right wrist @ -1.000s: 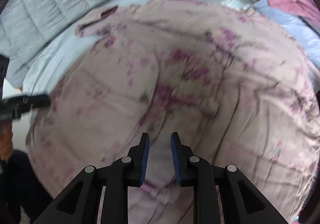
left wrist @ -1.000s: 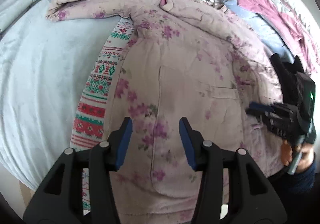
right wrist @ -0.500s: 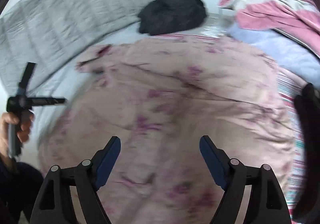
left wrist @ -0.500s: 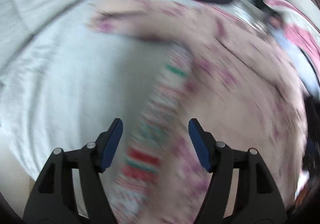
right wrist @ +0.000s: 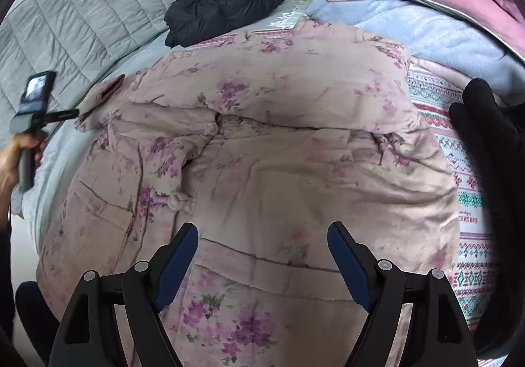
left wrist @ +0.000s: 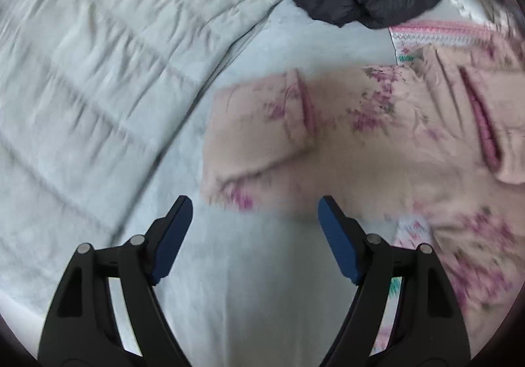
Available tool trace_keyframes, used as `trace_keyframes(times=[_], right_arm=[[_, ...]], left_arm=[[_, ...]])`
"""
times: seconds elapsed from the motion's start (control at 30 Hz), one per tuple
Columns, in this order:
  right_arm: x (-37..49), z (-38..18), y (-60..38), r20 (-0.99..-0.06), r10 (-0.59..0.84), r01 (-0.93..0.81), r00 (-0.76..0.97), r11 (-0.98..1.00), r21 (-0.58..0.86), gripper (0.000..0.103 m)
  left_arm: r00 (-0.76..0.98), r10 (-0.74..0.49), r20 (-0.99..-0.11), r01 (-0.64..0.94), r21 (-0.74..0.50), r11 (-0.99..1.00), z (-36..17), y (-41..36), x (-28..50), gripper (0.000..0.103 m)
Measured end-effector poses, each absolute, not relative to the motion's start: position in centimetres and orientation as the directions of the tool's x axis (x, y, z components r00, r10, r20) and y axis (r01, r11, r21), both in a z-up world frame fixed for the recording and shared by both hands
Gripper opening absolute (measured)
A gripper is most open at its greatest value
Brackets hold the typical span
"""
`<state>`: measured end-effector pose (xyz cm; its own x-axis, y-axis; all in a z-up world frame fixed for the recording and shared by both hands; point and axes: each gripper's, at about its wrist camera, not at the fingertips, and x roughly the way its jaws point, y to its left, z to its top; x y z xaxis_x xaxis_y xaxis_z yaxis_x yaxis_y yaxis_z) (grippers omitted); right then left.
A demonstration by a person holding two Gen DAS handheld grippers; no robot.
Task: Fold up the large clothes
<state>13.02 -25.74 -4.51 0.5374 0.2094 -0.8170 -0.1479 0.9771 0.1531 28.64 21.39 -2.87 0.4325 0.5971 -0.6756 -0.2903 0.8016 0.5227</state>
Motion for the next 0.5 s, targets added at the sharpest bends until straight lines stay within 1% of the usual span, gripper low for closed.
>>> trace_keyframes(times=[0.13,0.23,0.43,0.5], right_arm=[[12.8,-4.3,-26.0,-0.815,0.217,-0.153,0.537,0.975,0.159,0.083],[12.9,-4.3,-26.2,-0.816,0.209,-0.153,0.539,0.977,0.148,0.083],[13.5,-4.8,-26.7,-0.824,0.192,-0.126,0.532,0.981,0.147,0.083],[13.7,-4.9,-26.7,-0.825,0.193,-0.120,0.531,0.981,0.152,0.083]], left_arm=[[0.388,0.635,-0.668,-0.233,0.595,0.769,-4.7,21.1,32.1,0.080],[0.359,0.622,-0.696,-0.203,0.592,0.780,-6.2,21.7,34.4,0.080],[0.309,0.657,-0.687,-0.268,0.600,0.754,-8.4,25.3,38.0,0.080],[0.317,0.651,-0.689,-0.267,0.594,0.759,-8.9,26.0,38.5,0.064]])
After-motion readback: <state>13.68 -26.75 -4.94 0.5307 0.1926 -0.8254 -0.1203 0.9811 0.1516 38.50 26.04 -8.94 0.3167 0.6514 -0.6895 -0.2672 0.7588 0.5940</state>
